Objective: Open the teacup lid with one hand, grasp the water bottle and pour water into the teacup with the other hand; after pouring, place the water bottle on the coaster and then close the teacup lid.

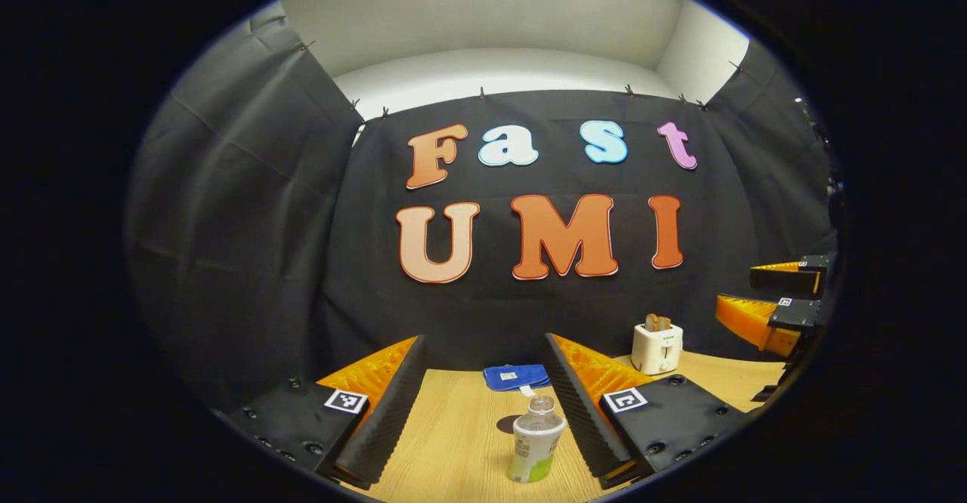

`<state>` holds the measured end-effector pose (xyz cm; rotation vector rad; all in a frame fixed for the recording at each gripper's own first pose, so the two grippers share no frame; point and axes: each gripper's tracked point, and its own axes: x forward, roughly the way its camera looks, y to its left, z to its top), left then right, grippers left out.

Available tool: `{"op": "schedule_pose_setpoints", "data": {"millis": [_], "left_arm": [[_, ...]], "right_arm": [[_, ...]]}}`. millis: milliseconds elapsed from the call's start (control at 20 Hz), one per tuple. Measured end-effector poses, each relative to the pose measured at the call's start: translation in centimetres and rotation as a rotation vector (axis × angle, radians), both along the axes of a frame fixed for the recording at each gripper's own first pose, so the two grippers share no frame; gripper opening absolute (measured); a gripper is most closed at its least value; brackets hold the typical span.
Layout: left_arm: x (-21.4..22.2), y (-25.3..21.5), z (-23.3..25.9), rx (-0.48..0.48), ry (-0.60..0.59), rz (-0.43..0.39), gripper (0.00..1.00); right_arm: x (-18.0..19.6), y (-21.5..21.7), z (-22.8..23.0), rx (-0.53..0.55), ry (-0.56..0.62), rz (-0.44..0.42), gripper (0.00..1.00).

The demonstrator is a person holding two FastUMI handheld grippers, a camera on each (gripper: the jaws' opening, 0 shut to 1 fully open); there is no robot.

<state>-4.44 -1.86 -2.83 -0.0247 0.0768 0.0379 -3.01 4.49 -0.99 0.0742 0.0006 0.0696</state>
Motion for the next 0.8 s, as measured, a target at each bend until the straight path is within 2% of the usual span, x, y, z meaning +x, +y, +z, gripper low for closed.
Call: {"op": "schedule_pose_setpoints", "data": {"millis": [150,500,650,800], "left_arm": [[0.0,-0.4,-0.1,-0.003,-0.001,-0.005,0.96],[-0.1,-1.1,-3.2,-0.005,0.04,-0.031,0.96],[-0.5,-2.0,-5.8,-0.02,0.063,-0.054,0.97],[-0.7,-2.5,-8.3,-0.021,0.102,-0.076,0.96]], "right_arm": [[-0.1,0.3,-0.5,0.027,-0.003,0.009,0.98],[0.1,1.9,-6.3,0.139,0.125,0.078,0.93],[0.6,2.2,-9.5,0.126,0.191,0.073,0.92],[1.1,3.3,-10.6,0.107,0.193,0.093,0.9]]}}
